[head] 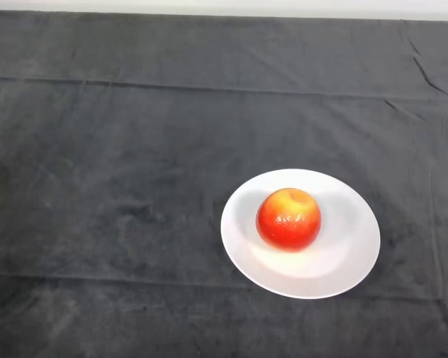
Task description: Move the apple to the plate
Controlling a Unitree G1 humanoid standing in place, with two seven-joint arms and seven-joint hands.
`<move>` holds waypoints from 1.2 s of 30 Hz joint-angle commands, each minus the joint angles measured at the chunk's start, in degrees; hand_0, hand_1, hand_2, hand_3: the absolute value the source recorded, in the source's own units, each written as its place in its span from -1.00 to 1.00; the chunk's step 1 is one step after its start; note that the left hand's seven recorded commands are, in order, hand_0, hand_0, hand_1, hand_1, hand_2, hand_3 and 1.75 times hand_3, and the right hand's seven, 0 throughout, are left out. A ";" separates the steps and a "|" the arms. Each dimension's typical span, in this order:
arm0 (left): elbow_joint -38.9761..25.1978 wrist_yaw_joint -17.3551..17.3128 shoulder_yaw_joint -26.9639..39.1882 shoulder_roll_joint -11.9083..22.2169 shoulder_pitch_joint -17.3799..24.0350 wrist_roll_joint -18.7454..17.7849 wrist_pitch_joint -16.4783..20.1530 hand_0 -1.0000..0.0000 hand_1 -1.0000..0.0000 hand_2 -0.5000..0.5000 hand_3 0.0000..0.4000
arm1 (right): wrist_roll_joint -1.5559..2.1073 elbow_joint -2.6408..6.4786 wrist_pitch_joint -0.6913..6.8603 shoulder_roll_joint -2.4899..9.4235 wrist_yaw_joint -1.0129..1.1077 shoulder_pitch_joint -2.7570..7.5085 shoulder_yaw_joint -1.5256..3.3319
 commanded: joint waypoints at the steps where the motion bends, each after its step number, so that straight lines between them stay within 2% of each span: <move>1: 3.11 -0.47 1.34 0.90 -1.08 2.02 -0.64 1.00 1.00 0.00 -1.00 | 0.52 0.14 -0.06 -1.56 0.29 0.83 -0.96; 36: 2.47 -1.37 1.71 0.33 -0.97 3.15 0.16 1.00 1.00 0.00 -1.00 | 0.51 0.14 -0.07 -1.55 0.29 0.83 -0.96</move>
